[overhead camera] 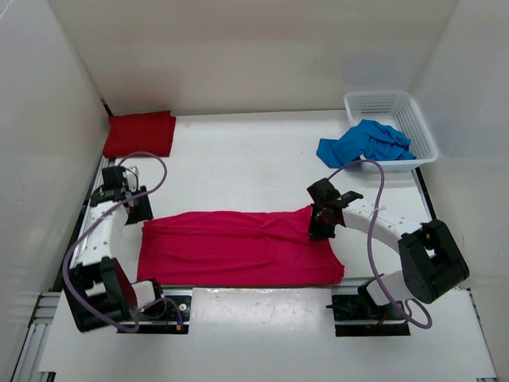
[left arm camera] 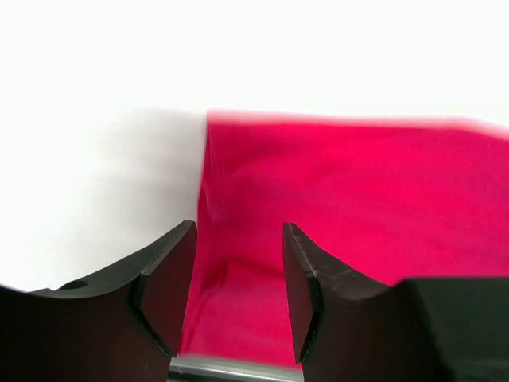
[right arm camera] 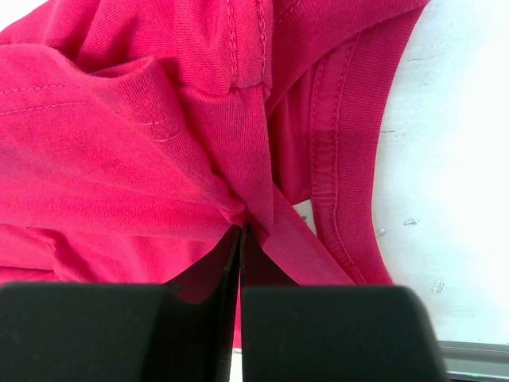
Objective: Fold and stack the t-shirts
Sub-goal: Fold the other side of the tshirt into a rectangle
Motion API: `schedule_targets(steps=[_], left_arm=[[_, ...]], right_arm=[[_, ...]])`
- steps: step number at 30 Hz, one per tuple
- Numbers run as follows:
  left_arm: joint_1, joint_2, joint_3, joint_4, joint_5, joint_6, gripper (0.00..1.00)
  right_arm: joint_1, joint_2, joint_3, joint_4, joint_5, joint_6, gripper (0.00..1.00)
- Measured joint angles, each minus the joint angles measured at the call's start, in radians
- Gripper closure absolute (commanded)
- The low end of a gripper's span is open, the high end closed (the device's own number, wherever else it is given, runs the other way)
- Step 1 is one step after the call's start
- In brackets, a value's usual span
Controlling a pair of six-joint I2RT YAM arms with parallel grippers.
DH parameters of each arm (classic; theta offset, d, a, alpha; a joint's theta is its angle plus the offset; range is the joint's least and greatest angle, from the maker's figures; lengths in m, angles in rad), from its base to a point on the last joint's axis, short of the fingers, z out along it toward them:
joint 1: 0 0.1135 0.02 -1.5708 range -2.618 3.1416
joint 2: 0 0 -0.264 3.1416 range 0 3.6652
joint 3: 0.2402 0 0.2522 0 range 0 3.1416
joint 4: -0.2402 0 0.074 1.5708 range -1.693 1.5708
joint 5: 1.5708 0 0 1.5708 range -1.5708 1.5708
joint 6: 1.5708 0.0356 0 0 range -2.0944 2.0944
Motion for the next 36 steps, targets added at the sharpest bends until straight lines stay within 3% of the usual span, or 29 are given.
schedule_targets(steps=[6,11,20,27,36], left_arm=[[0.006,0.296,0.236,0.065,-0.044,0.001,0.43],[0.044,0.407,0.261,0.030,-0.051,0.000,0.43],[0.044,0.237,0.248,0.013,-0.020,0.000,0.39],[0.045,0.010,0.105,-0.003,0.001,0.000,0.36],[0.045,0.005,0.079,0.025,0.064,0.000,0.35]], right_arm=[[0.000,0.023,0.000,0.005,-0.002,-0.006,1.00],[0.000,0.040,0.000,0.006,-0.003,-0.008,1.00],[0.000,0.070,0.012,0.009,-0.020,-0.012,1.00],[0.000,0.123,0.064,-0.014,-0.030,-0.043,1.00],[0.013,0.132,0.075,-0.024,-0.017,-0.056,1.00]])
